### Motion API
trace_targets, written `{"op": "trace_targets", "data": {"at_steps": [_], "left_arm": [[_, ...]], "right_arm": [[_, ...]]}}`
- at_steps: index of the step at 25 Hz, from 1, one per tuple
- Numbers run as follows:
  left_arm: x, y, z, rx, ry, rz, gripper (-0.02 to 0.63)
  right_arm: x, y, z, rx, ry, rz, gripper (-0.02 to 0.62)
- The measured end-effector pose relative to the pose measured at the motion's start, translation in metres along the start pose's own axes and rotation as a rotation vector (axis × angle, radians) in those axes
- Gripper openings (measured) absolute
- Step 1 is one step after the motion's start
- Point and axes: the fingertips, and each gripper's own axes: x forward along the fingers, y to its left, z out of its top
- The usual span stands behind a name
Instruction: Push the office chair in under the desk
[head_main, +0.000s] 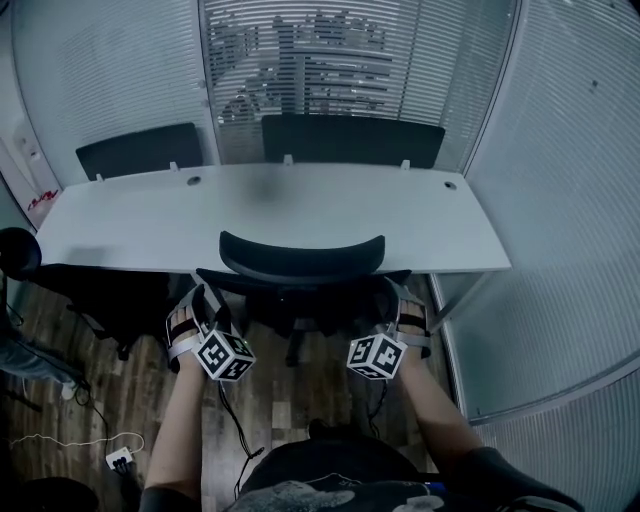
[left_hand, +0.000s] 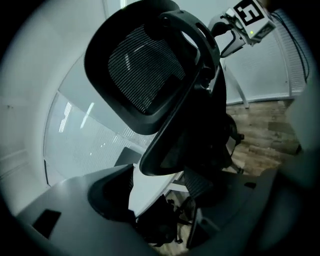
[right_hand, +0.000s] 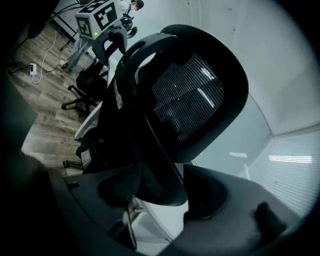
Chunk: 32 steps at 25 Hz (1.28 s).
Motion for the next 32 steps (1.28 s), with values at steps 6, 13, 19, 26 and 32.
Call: {"op": "trace_targets", "data": {"at_steps": [6,13,19,26,32], "left_arm": [[-0.043,-0.011,-0.01,-0.122,-0.047,0.001,0.307],[-0.126,-0.014,0.005,-0.318,-0.213,-0.042,0.304],[-0.188,-0.003,0.014,-0.488,-0.366,-0.025,0.17],[-0.238,-0.019,0.033,-0.593,-0.491,-0.049,0.05],[-0.261,-0.038,0.04,-0.573,-0.475,-0.07,0.037]], "right_arm": [[-0.047,0.01,0.002,0.101,-0.008,0.003,0.272],[-0.119,-0.006,0.02,0.294,-0.083,-0.047,0.27],[-0.191,-0.025,0.054,0.492,-0.197,-0.093,0.27],[-0.254,-0.02,0.054,0.575,-0.251,-0.058,0.236],[-0.28,-0.02,0.037,0.582,-0.258,-0.048,0.09]]}}
